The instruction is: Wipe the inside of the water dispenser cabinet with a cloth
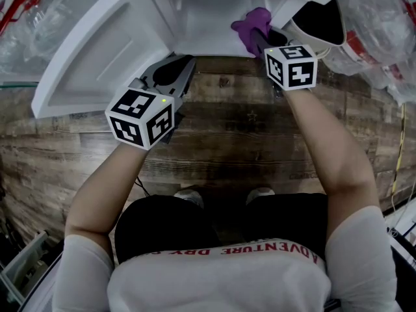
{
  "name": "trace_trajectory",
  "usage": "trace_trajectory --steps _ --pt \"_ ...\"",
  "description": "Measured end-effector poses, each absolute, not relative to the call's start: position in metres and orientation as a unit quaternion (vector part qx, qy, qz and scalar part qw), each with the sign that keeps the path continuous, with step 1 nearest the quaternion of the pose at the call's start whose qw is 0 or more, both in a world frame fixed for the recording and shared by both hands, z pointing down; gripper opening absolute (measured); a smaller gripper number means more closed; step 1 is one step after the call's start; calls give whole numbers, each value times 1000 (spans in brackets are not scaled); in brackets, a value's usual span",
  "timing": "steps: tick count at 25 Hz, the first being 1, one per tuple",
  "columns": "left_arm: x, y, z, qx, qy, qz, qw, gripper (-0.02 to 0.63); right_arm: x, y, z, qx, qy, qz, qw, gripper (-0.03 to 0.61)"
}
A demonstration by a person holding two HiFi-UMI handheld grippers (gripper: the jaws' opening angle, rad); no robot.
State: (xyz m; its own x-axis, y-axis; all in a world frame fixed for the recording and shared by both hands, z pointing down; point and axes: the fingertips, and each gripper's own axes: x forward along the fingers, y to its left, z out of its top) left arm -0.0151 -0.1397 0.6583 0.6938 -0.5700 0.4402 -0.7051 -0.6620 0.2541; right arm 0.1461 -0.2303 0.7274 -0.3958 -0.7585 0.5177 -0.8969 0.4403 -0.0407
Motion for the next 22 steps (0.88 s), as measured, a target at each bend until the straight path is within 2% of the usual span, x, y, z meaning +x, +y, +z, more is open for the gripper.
trace_trajectory --steps 16,22 --pt "-16 -138 646 898 -361 165 191 28 149 -237 633 507 -839 182 70 58" --pt "-15 -138 642 898 -362 162 188 28 151 -237 594 512 -844 156 34 58"
